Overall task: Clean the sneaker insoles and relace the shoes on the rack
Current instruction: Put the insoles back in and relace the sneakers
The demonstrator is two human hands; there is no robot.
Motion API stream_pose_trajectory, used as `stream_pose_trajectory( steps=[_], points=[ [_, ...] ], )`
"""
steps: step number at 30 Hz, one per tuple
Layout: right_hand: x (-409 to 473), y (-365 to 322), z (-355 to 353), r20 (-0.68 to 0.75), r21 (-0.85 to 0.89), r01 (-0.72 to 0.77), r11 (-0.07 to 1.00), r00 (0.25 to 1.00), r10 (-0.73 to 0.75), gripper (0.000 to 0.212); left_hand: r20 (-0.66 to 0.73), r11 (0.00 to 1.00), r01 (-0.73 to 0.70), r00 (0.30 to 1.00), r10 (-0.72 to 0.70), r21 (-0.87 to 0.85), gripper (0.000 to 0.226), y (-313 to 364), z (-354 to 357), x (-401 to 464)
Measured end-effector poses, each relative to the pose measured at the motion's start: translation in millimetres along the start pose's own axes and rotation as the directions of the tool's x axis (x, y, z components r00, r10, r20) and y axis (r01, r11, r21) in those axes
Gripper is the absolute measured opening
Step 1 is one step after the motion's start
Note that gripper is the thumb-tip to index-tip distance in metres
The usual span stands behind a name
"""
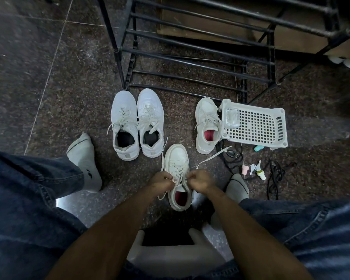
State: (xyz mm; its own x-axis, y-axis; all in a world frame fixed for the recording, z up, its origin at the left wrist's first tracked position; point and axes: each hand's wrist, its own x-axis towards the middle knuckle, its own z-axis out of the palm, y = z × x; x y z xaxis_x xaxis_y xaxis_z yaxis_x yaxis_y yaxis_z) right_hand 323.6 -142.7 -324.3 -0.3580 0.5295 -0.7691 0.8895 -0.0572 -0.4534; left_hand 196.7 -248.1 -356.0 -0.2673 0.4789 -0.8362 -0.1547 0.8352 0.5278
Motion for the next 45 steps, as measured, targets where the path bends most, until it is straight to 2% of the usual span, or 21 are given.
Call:
stream_pose_trajectory(
  steps=[1, 3, 4, 6, 8, 15, 21, 23, 25, 27, 31, 33, 35, 38, 40, 41, 45],
  points=[
    [0.7, 2.6, 2.1, -0.004, -0.046, 0.024, 0.999, 1.0, -0.024, 0.019, 0.006, 0.998, -0.027, 1.0, 0.027, 0.05, 0.03, -2.8, 0.7, 0.6],
    [0.3, 4.1, 3.0, -0.045, -0.188, 0.048, 0.981, 0.997, -0.058, 0.012, 0.023, 0.991, -0.081, 0.997, 0.079, 0.105, 0.014, -7.3, 2.2, 2.1],
    [-0.7, 4.2, 2.1, -0.069, -0.245, 0.039, 0.969, 0.996, -0.058, 0.016, 0.017, 0.988, -0.096, 0.995, 0.095, 0.122, 0.011, -6.6, 2.0, 1.0],
    [-2.8, 4.6, 0.1, -0.112, -0.31, 0.024, 0.95, 0.992, -0.061, 0.025, -0.015, 0.988, -0.09, 0.996, 0.093, 0.124, 0.031, -5.0, 1.1, 1.5],
    [-3.4, 3.9, 0.6, -0.121, -0.322, 0.033, 0.946, 0.99, -0.075, 0.021, -0.022, 0.992, -0.067, 0.997, 0.069, 0.107, 0.034, -4.8, 1.1, 0.3],
    [2.0, 8.2, 8.7, -0.084, -0.142, 0.098, 0.985, 0.99, -0.111, 0.02, -0.023, 0.984, -0.07, 0.997, 0.075, 0.167, 0.032, -9.6, -1.4, 2.4],
    [-3.7, 6.9, 7.5, -0.056, 0.15, -0.101, 0.983, 0.992, 0.11, 0.036, -0.011, 0.973, -0.093, 0.995, 0.098, 0.21, 0.035, -9.3, -3.3, -3.2],
    [-9.1, 7.3, 4.8, -0.048, 0.2, -0.162, 0.966, 0.983, 0.175, 0.026, -0.003, 0.978, -0.094, 0.995, 0.096, 0.186, 0.035, -10.1, -3.6, -3.9],
    [-9.3, 11.4, 5.0, -0.023, 0.17, -0.183, 0.968, 0.982, 0.19, 0.008, -0.002, 0.977, -0.103, 0.994, 0.105, 0.187, 0.038, -10.9, -4.1, -4.6],
    [-11.2, 11.4, 6.5, 0.032, 0.16, -0.185, 0.97, 0.983, 0.183, 0.015, -0.008, 0.973, -0.104, 0.994, 0.108, 0.205, 0.041, -12.7, -4.4, -3.3],
    [-8.5, 8.0, 6.1, 0.005, 0.048, -0.108, 0.993, 0.994, 0.108, 0.016, -0.02, 0.984, -0.075, 0.997, 0.08, 0.163, 0.045, -13.3, -4.1, -2.6],
    [-6.6, 5.1, 3.7, -0.009, -0.042, -0.065, 0.997, 0.998, 0.065, 0.011, -0.035, 0.987, -0.064, 0.997, 0.07, 0.148, 0.038, -8.2, -5.2, -6.9],
    [-4.1, 5.2, -3.8, -0.004, -0.167, -0.044, 0.985, 0.999, 0.044, 0.02, -0.074, 0.994, -0.026, 0.997, 0.034, 0.103, 0.023, -5.0, -6.3, -8.4],
    [-2.8, 11.1, -22.2, -0.038, -0.365, -0.069, 0.928, 0.998, 0.06, 0.037, -0.123, 0.999, 0.049, 0.991, -0.048, 0.012, 0.016, 2.7, -16.7, -10.0],
    [-2.6, 17.1, -34.4, -0.073, -0.433, -0.1, 0.896, 0.994, 0.076, 0.042, -0.171, 0.996, 0.08, 0.983, -0.072, 0.039, 0.026, 1.7, -30.1, -12.6],
    [-3.3, 18.6, -39.4, -0.075, -0.464, -0.106, 0.879, 0.994, 0.08, 0.045, -0.216, 0.991, 0.109, 0.969, -0.122, -0.071, 0.031, 0.2, -35.0, -13.2],
    [-5.3, 19.9, -51.2, -0.069, -0.558, -0.109, 0.823, 0.994, 0.085, 0.055, -0.287, 0.976, 0.21, 0.933, -0.218, -0.061, 0.031, -4.3, -42.5, -15.6]
  ],
)
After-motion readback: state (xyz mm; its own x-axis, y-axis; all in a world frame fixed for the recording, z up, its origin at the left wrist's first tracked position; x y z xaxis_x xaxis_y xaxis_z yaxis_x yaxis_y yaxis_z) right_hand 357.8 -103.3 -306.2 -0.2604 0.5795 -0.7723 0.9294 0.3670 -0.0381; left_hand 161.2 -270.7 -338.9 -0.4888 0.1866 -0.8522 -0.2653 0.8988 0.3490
